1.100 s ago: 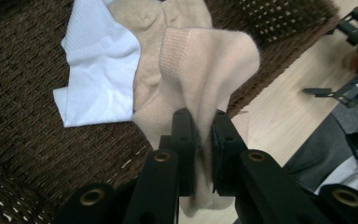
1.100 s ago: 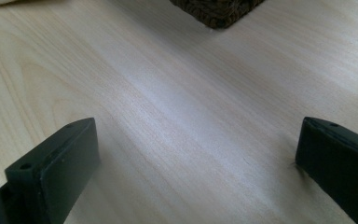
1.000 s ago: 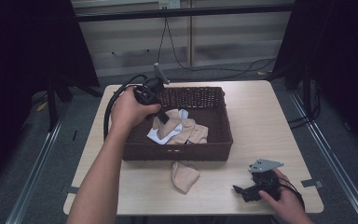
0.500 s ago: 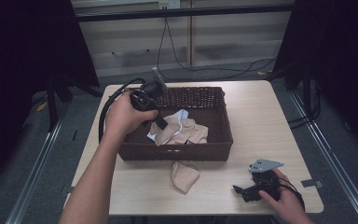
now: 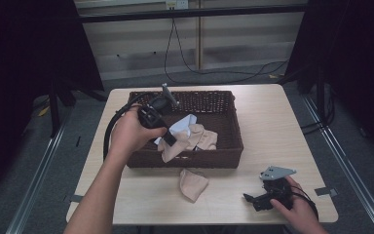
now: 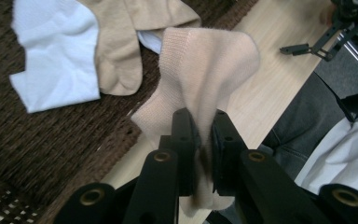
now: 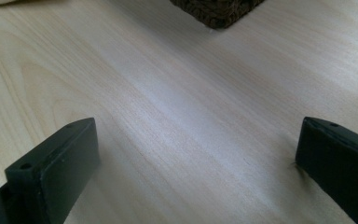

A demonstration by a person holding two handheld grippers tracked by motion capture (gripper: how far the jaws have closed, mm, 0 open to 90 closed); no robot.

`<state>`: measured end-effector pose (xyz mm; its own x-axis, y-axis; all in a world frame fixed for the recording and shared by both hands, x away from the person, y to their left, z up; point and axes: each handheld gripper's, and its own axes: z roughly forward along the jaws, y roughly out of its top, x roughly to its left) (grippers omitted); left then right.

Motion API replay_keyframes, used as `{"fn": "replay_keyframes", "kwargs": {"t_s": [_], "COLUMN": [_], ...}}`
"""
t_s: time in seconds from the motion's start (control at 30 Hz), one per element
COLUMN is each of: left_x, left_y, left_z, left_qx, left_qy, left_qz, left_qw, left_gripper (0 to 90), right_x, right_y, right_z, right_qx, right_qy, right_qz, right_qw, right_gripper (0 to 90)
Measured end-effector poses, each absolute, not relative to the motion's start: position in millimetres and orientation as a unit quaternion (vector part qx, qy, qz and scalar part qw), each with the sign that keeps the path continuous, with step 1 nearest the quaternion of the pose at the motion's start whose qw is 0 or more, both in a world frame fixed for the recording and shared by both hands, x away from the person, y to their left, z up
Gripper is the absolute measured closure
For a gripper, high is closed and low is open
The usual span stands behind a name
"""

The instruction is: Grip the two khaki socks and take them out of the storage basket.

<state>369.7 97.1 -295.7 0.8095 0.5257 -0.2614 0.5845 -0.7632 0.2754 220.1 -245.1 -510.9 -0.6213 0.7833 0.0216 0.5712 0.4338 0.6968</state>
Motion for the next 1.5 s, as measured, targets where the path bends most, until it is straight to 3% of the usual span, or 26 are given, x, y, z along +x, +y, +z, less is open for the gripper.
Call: {"fn": "replay_keyframes", "kwargs": {"t_s": [0.63,0.67,0.73,0.83,0.87,0.9,0.93,1.07,1.33,1.5], "left_x": [335.9,333.7,331.0,329.5,328.9,328.3,328.1,325.5,320.0,315.4], "left_y": [91.6,92.0,91.3,91.2,91.4,91.5,91.9,95.8,103.4,110.7], "left_z": [-328.2,-335.4,-343.4,-349.4,-351.2,-353.0,-354.6,-363.5,-374.9,-381.1], "left_qx": [0.943,0.944,0.942,0.943,0.943,0.943,0.942,0.943,0.945,0.943], "left_qy": [0.265,0.259,0.267,0.267,0.269,0.274,0.279,0.283,0.281,0.283], "left_qz": [-0.083,-0.084,-0.085,-0.090,-0.085,-0.078,-0.071,-0.056,-0.049,-0.050], "left_qw": [0.183,0.184,0.183,0.177,0.176,0.174,0.171,0.165,0.162,0.167], "left_gripper": [81.0,78.1,60.4,56.1,42.3,42.3,33.5,18.2,7.4,5.7], "right_x": [219.9,219.9,220.0,219.9,219.9,219.9,219.9,219.9,220.0,220.0], "right_y": [-245.2,-245.2,-245.2,-245.2,-245.1,-245.1,-245.2,-245.2,-245.2,-245.2], "right_z": [-510.8,-510.8,-510.8,-510.8,-510.9,-510.9,-510.8,-510.8,-510.8,-510.8], "right_qx": [0.407,0.407,0.406,0.407,0.407,0.407,0.407,0.407,0.406,0.406], "right_qy": [0.833,0.833,0.833,0.833,0.833,0.833,0.833,0.833,0.833,0.833], "right_qz": [0.342,0.342,0.342,0.342,0.342,0.342,0.342,0.342,0.342,0.342], "right_qw": [0.154,0.154,0.154,0.154,0.154,0.154,0.154,0.154,0.154,0.154], "right_gripper": [0.0,0.0,0.0,0.0,0.0,0.0,0.0,0.0,0.0,0.0]}}
